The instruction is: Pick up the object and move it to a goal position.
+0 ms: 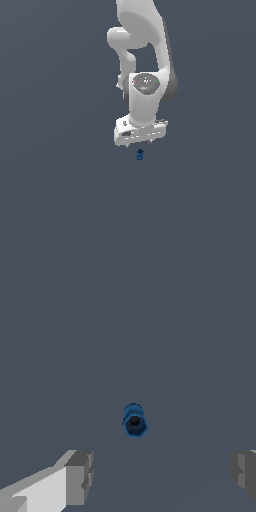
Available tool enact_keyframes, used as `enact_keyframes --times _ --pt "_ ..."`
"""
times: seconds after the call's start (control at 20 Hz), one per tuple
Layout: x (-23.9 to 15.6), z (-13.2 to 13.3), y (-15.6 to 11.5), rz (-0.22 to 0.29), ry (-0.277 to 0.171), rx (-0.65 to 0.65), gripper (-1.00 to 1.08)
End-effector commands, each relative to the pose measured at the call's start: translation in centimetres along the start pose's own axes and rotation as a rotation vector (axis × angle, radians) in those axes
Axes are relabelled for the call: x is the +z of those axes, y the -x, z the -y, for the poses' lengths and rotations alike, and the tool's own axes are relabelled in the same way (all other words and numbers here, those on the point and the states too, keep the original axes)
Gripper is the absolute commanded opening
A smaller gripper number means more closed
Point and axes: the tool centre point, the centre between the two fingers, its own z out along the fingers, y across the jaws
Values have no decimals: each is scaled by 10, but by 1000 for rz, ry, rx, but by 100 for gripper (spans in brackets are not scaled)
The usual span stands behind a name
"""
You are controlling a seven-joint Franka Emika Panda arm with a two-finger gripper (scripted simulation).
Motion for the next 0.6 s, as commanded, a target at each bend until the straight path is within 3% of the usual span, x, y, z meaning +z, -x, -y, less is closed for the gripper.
enact_keyframes --times 0.0,0.55 --pt "17 4 -1 5 0 -49 100" --pt "43 11 -2 13 -2 -122 100"
